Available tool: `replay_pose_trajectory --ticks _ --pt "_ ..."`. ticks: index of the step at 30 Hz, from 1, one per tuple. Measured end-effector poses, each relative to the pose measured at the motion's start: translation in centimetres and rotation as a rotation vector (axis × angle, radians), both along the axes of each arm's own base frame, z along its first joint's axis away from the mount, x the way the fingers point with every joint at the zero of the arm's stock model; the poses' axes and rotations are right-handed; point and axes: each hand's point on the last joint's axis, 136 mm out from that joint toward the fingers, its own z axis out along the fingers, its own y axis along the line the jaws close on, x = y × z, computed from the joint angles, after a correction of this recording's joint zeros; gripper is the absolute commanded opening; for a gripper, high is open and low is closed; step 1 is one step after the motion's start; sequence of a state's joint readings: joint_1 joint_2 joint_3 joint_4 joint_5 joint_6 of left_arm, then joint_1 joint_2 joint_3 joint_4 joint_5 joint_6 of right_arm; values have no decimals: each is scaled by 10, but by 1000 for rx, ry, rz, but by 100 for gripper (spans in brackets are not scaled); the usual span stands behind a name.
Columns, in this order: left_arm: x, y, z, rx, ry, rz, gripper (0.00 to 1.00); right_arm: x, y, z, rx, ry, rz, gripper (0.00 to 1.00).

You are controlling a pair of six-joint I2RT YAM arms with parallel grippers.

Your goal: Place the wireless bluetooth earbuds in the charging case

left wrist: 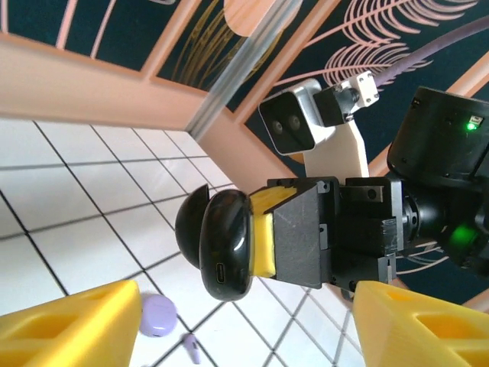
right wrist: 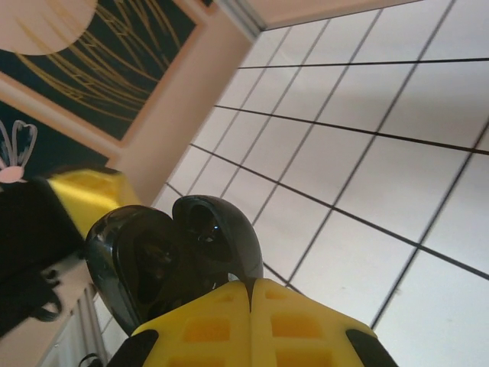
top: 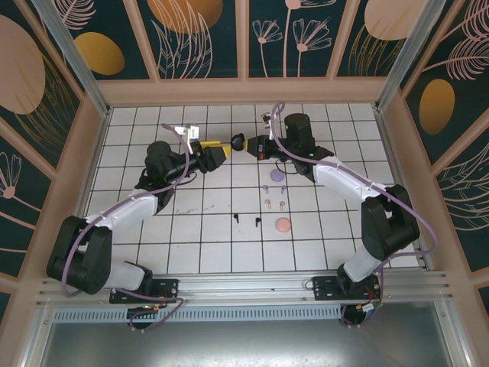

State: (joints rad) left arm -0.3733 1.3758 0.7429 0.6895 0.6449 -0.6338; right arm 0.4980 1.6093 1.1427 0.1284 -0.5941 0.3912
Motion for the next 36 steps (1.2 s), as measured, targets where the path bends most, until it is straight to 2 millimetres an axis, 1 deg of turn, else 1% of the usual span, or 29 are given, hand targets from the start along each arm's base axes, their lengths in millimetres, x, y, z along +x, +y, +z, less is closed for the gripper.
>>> replay_pose_trajectory --ticks 3,7,12,15,17,19,22,25,28,33,36 --pt "1 3 12 50 -32 21 87 6 -8 -2 -33 -7 -24 0" --pt "6 4 26 139 -65 34 90 12 -15 1 -78 -42 -33 0" --pt "11 1 44 262 -104 -1 90 16 -22 0 -169 -94 -24 0" --pt "18 -7 46 326 -110 -58 89 16 -27 -3 -239 -139 -7 0" --pt "23 -13 40 366 -94 -101 86 16 -30 -6 -286 -163 7 0" --pt "28 -18 27 404 -61 -152 82 13 -34 -13 -333 -180 28 0" --pt "29 -25 5 446 0 -232 72 10 -38 -21 -384 -190 54 0" --pt "28 -31 -9 470 48 -307 63 7 -40 -26 -414 -202 78 0" --pt "26 -35 -18 481 80 -364 61 3 -41 -27 -431 -202 101 0" --pt "13 -36 -31 483 128 -434 60 6 -35 -13 -417 -235 128 0" --pt "8 -36 -35 479 142 -462 59 6 -32 -9 -411 -242 140 0"
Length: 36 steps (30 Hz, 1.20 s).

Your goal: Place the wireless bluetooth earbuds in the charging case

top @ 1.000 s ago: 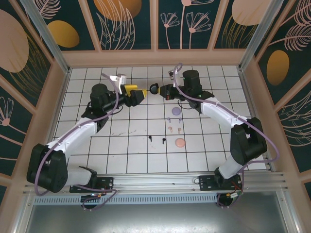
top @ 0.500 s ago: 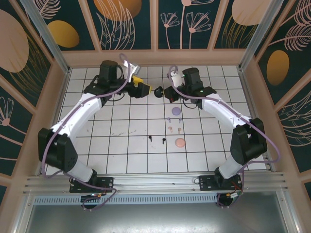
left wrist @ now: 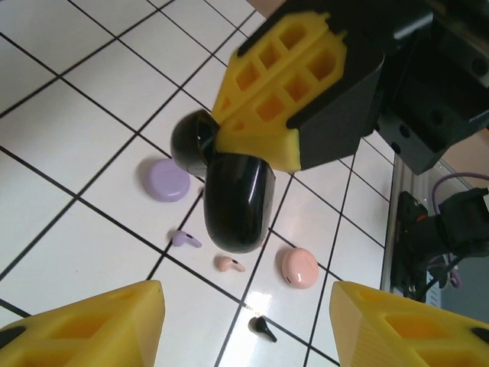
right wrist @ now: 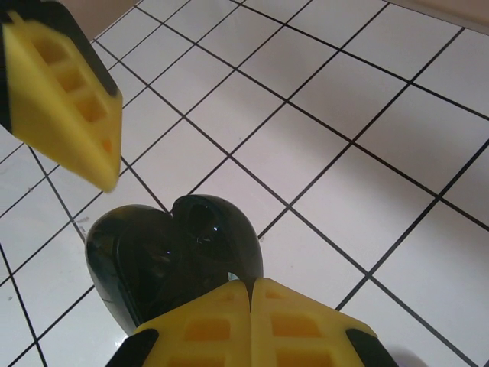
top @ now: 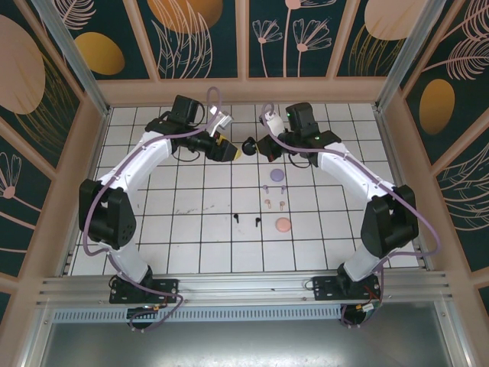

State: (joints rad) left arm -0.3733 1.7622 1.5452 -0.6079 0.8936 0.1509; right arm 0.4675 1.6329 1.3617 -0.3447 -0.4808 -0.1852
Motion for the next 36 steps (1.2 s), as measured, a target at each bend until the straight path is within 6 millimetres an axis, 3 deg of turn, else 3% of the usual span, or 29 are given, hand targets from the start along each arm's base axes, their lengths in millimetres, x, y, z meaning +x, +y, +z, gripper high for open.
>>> replay_pose_trajectory --ticks 9,18,25,31,36 --pt "-8 -2 2 -19 13 -40 58 -7 26 -3 -18 14 71 0" --pt "-9 -2 -5 -10 22 -55 47 -15 40 0 -32 11 104 0" --pt "-8 -1 -7 -3 19 -53 28 -17 42 0 -42 3 117 0" --pt "-7 0 -8 2 20 -49 19 -16 42 -1 -47 -1 114 0" --pt "-7 0 -8 2 20 -49 0 -16 42 -1 -47 -1 113 0"
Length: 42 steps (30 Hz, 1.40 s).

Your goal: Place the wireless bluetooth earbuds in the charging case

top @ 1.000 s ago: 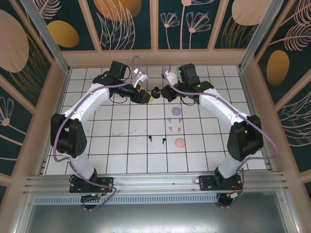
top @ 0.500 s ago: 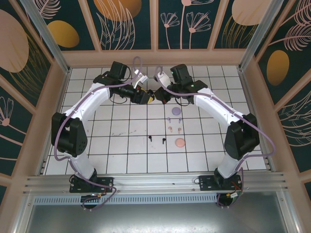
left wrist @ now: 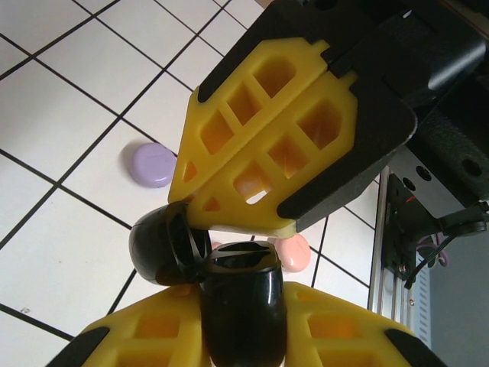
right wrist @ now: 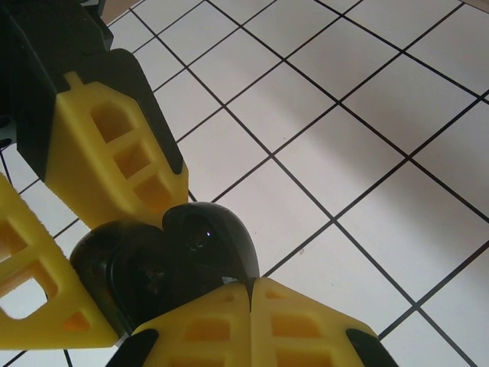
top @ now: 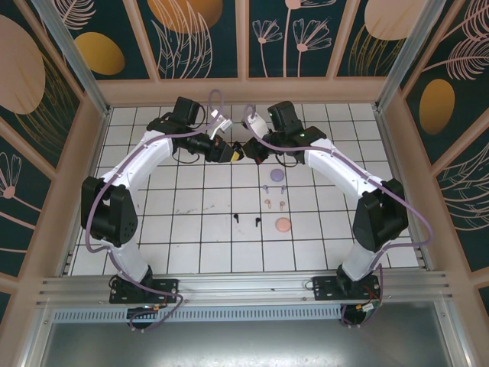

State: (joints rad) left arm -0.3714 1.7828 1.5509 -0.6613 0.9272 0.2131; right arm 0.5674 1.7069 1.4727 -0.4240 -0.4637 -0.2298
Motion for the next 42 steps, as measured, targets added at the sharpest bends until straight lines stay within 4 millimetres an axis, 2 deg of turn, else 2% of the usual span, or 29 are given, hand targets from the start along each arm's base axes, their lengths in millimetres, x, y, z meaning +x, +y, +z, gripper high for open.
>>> replay_pose_trajectory --ticks 1,3,6,10,13,15,19,22,24,25,27,29,32,35,38,42 --pt "0 0 0 -1 0 0 0 0 0 0 -1 0 -1 0" --pt "1 -1 -2 -6 -3 2 0 2 -1 -1 -5 -1 -11 17" --pt "0 -1 -5 -22 -14 7 0 7 -7 -1 -6 9 -44 33" --pt "-5 1 1 -58 -58 30 0 9 -12 5 34 40 -62 40" --pt "-12 3 9 -88 -86 47 0 6 -19 25 76 31 -77 48" --pt "-17 6 12 -104 -96 62 0 5 -29 48 118 1 -106 54" --pt "-21 12 14 -122 -137 117 0 -9 -49 88 206 -35 -168 56" --pt "-24 20 15 -131 -184 186 0 -26 -57 96 255 -8 -207 56" --pt "-24 26 17 -141 -227 236 0 -34 -61 84 267 42 -242 56" --pt "-24 30 19 -148 -252 265 0 -37 -63 71 260 82 -268 56" --pt "-23 37 24 -161 -302 325 0 -42 -64 42 232 156 -311 56" --pt "-21 46 29 -177 -357 389 0 -54 -59 3 177 247 -347 56" --pt "-21 60 39 -209 -452 482 0 -76 -43 -49 83 359 -371 55" --pt "-24 77 52 -251 -552 577 0 -94 -29 -91 -6 441 -393 52" --pt "-26 92 68 -301 -632 662 0 -107 -17 -121 -80 488 -419 50" --pt "-26 107 89 -356 -691 756 0 -114 -3 -147 -164 517 -457 48"
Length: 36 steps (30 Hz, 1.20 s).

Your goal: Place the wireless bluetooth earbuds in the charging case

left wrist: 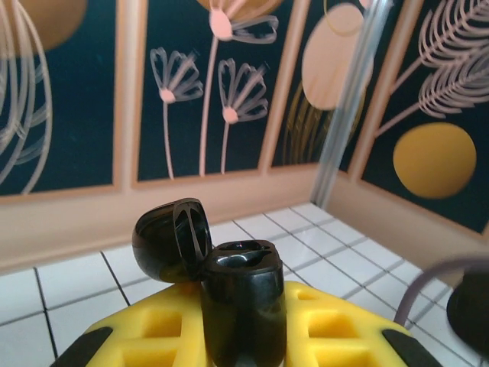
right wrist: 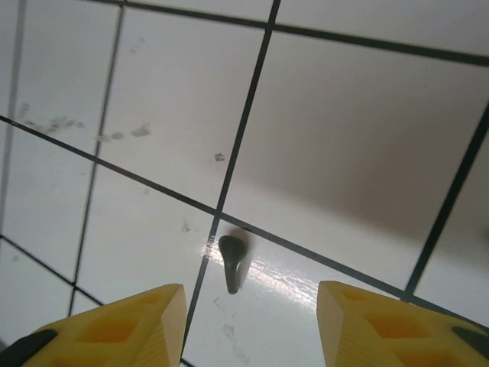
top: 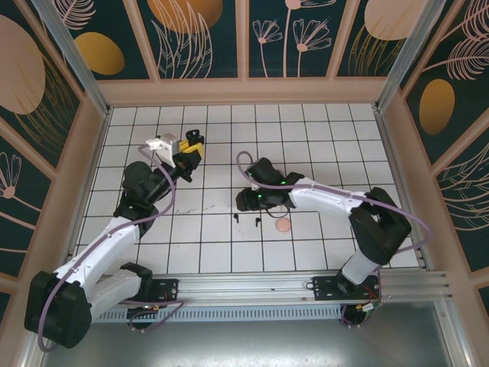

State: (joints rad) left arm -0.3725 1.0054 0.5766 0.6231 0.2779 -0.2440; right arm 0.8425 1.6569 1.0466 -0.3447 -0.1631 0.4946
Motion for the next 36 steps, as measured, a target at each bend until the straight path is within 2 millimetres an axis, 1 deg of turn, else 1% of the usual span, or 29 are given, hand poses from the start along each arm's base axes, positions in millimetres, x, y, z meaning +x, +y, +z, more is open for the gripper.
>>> replay_pose_trajectory --ticks 2,5,8,10,17,27,36 --pt "0 6 10 -35 -22 34 0 1 8 -8 -40 8 -9 47" --pt "0 16 20 -80 -46 79 0 4 21 -12 -79 9 -21 45" --pt "-1 24 24 -113 -58 119 0 6 31 -17 -111 7 -29 45" --pt "-1 27 24 -123 -60 136 0 5 34 -21 -137 11 -27 43" --pt "1 30 24 -131 -56 154 0 -1 38 -36 -229 24 -20 40" --pt "-1 34 28 -140 -67 170 0 -13 33 -51 -306 51 -3 38" --pt "-2 35 28 -140 -68 170 0 -19 38 -57 -325 53 13 35"
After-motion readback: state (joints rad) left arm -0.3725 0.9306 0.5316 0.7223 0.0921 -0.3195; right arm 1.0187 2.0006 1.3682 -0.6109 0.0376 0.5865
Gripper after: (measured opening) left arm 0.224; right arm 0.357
